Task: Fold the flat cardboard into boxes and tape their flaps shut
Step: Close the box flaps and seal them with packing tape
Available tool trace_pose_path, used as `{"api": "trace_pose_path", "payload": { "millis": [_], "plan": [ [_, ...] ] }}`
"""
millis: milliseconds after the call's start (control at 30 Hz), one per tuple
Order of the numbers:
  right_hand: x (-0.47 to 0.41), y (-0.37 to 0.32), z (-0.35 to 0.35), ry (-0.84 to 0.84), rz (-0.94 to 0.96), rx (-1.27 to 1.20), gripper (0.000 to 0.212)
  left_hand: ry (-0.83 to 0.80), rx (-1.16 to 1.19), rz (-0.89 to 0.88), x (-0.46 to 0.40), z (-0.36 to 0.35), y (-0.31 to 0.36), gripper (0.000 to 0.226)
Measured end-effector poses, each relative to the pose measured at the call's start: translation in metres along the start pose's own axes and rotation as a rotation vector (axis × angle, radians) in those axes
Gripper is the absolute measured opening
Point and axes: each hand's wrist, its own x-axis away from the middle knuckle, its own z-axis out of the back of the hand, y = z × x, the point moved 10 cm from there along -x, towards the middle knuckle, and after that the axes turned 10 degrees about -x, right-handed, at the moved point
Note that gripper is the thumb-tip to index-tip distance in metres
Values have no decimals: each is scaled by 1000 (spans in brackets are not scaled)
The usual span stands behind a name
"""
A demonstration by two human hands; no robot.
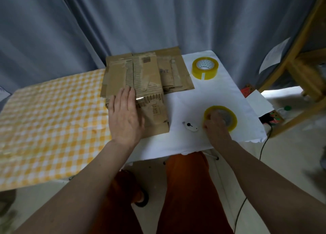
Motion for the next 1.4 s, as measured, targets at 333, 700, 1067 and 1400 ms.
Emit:
{"api": "trace_pose_path", "payload": {
  "millis": [333,700,1067,1400],
  "plan": [
    [10,-29,24,35,64,-156,30,-165,162,-42,-10,-5,-25,86],
    [-43,-205,59,29,101,-487,90,-330,432,78,-11,-25,-58,97],
    [-20,-212,80,198,187,-425,75,-331,622,253,3,-14,-78,87],
    [22,-218,60,248,146,-221,66,-197,347,316,38,-4,-94,81]
  ]
}}
